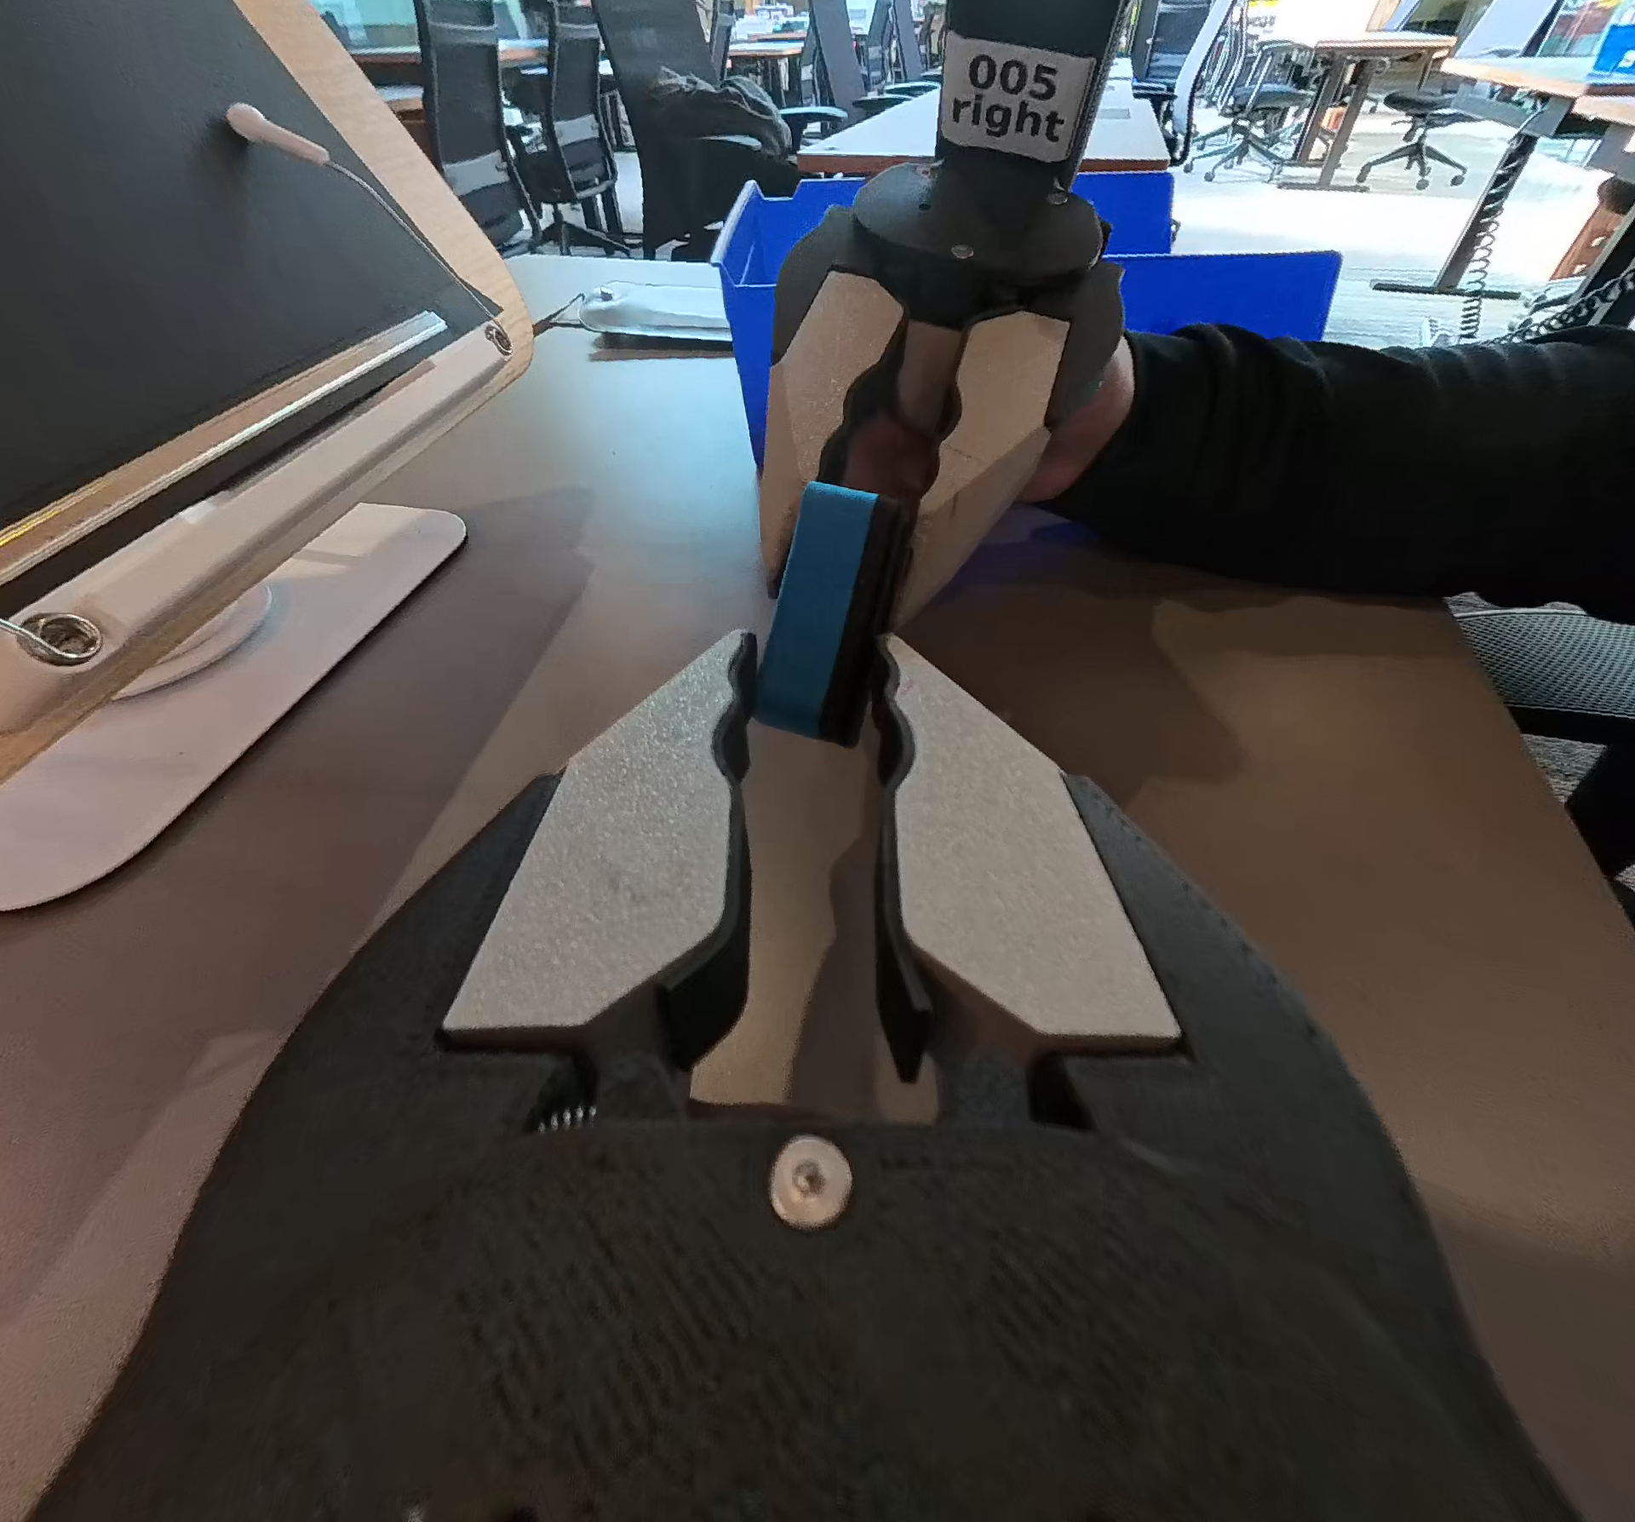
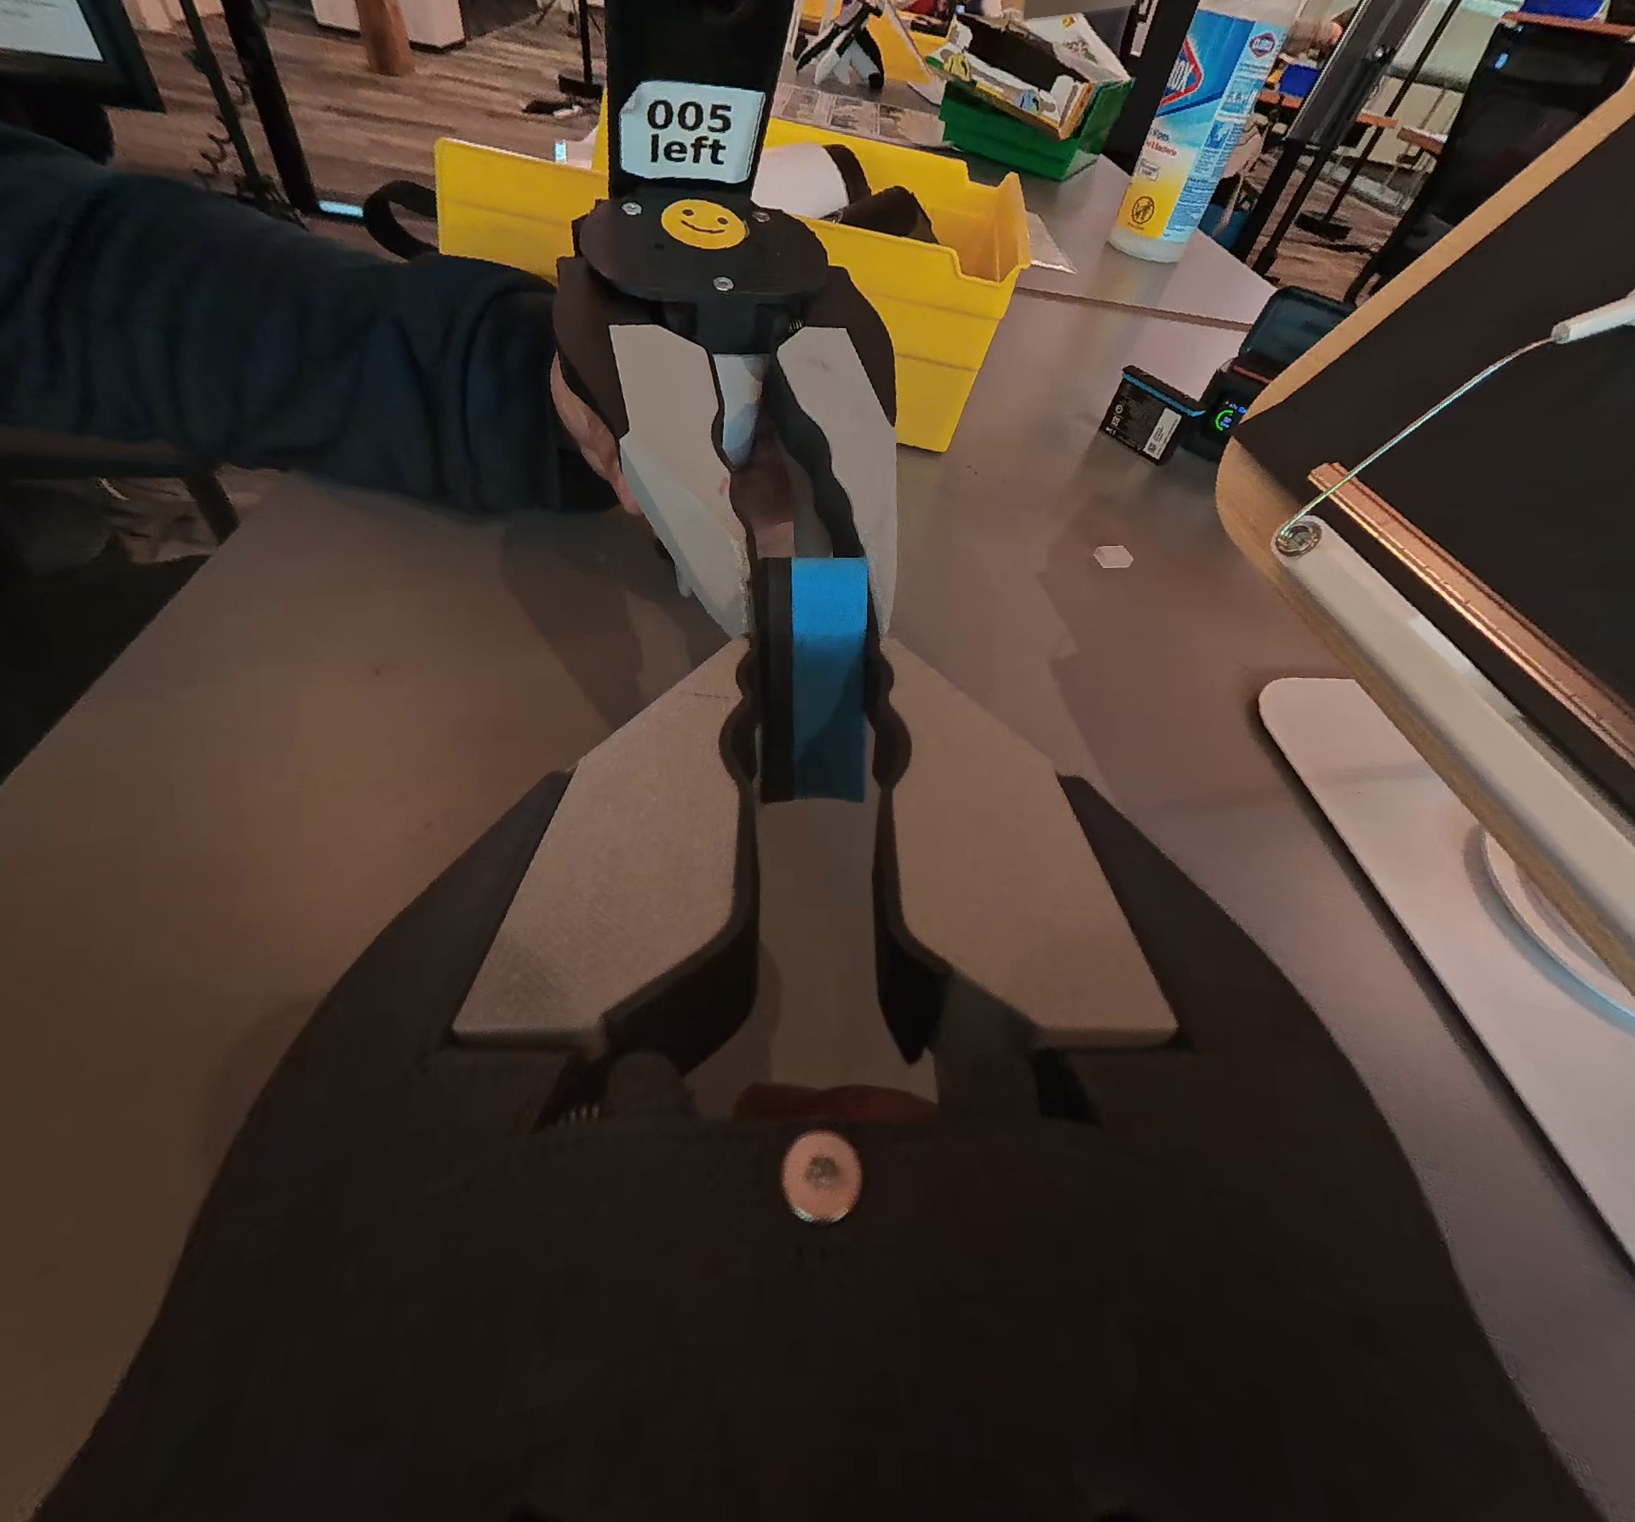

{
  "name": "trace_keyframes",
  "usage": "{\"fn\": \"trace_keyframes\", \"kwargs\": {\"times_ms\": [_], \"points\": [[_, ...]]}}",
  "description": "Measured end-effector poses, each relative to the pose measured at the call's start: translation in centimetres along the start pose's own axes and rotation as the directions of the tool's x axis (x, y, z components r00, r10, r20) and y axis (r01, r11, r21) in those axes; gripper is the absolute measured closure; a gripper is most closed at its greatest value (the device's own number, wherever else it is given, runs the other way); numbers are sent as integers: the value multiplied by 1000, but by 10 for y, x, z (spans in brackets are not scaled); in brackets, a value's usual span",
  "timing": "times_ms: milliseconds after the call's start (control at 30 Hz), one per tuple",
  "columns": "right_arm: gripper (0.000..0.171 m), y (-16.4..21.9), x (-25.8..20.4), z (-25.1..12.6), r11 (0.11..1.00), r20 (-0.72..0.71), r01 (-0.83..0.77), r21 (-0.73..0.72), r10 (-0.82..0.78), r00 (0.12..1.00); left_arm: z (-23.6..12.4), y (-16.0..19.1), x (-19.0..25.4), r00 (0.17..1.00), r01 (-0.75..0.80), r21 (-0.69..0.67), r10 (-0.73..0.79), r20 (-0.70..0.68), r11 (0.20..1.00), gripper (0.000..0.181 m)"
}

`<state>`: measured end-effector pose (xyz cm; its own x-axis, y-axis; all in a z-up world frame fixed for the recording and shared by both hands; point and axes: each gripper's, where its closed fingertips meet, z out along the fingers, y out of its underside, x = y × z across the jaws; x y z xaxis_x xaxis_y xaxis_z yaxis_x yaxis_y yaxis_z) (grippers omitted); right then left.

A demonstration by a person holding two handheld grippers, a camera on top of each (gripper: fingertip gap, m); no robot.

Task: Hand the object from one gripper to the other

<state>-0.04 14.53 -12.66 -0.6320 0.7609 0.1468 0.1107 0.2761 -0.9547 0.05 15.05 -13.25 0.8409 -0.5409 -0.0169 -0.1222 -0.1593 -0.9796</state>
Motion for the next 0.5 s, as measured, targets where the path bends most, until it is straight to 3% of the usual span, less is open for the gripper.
{"fn": "trace_keyframes", "kwargs": {"times_ms": [133, 300, 433, 500], "points": [[153, -2, 0, 0, 1000, 0, 1, 7, -1, 1000, 0, -1, 0, 1000, -4, 6, 4, 0, 1000, 157], [152, -4, 1, -1, 1000, -5, 6, 18, -6, 1000, -1, -5, 1, 993, -113, 18, 113, 35, 993, 159], [140, -9, -1, -4, 997, 30, -48, 52, 47, 998, -4, -15, 1, 956, -276, 31, 271, 114, 961, 160], [128, -8, 1, -7, 993, 48, -107, 52, 104, 993, -7, -18, -1, 880, -439, 0, 431, 199, 898, 160]]}}
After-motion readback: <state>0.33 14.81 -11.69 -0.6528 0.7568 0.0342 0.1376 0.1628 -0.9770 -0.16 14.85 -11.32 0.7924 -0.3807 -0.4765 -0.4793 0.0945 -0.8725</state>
